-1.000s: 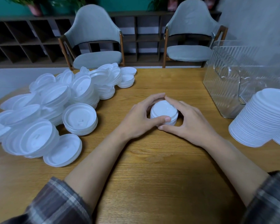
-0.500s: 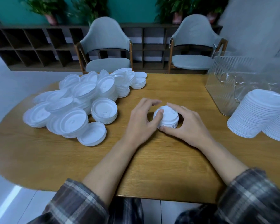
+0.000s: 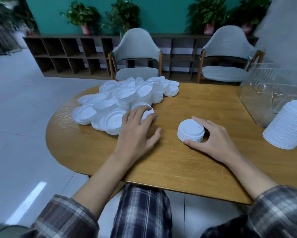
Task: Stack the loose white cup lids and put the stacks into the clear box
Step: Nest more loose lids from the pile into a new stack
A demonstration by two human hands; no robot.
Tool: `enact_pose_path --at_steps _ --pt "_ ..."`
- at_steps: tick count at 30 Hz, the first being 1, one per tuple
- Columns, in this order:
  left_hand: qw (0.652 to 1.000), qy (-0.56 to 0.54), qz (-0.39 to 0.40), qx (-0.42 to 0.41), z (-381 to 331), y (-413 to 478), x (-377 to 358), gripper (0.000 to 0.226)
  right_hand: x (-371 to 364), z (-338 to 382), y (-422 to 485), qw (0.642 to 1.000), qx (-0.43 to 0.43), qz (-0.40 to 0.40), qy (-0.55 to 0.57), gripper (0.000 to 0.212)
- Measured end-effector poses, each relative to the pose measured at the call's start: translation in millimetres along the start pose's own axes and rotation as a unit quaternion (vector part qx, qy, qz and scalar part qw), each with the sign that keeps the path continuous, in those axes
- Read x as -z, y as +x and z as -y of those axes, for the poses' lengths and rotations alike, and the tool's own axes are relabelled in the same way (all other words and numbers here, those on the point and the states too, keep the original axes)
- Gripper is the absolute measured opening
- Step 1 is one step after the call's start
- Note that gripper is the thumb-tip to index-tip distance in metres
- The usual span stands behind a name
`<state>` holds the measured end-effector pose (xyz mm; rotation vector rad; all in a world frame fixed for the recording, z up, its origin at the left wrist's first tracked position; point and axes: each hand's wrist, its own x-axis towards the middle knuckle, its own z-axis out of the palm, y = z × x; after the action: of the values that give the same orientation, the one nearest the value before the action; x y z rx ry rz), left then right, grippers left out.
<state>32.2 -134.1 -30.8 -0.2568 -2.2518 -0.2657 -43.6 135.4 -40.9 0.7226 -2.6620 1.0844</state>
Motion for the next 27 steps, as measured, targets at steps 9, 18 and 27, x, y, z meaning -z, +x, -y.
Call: enact_pose_path --at_steps 9,18,27 --pt "0.996 0.042 0.049 0.063 61 -15 34 0.08 0 0 -1 1.0 0.002 0.005 -0.003 0.089" --pt "0.989 0.006 0.114 0.09 67 -19 33 0.095 0 1 -1 1.0 0.005 0.008 0.006 0.089" --pt "0.986 -0.039 0.143 0.08 44 -15 22 0.098 2 0 -2 1.0 0.012 0.022 0.008 0.089"
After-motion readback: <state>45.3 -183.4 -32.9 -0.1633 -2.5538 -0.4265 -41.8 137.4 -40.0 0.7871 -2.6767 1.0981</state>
